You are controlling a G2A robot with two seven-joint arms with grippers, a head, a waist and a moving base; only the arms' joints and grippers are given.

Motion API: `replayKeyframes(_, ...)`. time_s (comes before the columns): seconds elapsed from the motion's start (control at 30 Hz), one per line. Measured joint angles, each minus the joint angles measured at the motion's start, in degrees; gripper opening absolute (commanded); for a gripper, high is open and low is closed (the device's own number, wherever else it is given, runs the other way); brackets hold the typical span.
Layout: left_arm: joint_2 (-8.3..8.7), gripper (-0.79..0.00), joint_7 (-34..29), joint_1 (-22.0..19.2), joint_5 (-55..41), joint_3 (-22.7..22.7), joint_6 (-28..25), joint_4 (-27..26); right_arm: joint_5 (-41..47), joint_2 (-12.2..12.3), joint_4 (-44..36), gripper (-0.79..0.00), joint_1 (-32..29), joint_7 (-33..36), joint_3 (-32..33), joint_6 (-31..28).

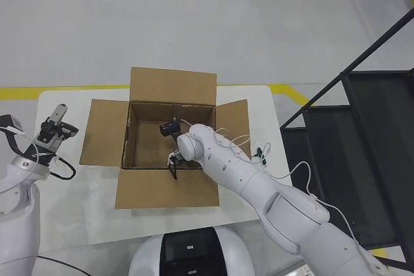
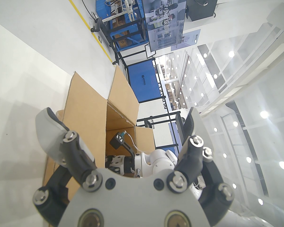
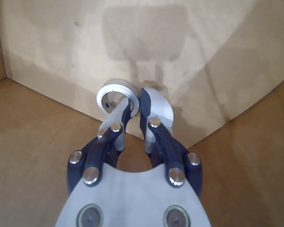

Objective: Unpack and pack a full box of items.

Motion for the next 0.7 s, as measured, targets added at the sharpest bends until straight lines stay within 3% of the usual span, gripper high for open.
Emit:
replayKeyframes(0.37,0.00,0.000,0.0,0.0,0.0,0.0,0.0,0.0,-0.3,-0.2,-2.2,-0.785,0.2,-2.5,2.1,3.4)
replayKeyframes(0.57,0.00,0.000,0.0,0.0,0.0,0.0,0.0,0.0,-1.9,2.0,-12.2,-0.785,-3.2,-3.0,6.6,6.1)
replayKeyframes(0.7,0.00,0.000,0.0,0.0,0.0,0.0,0.0,0.0,-3.3,4.5,-23.7,-0.785,-9.4,-5.2,12.4,7.7)
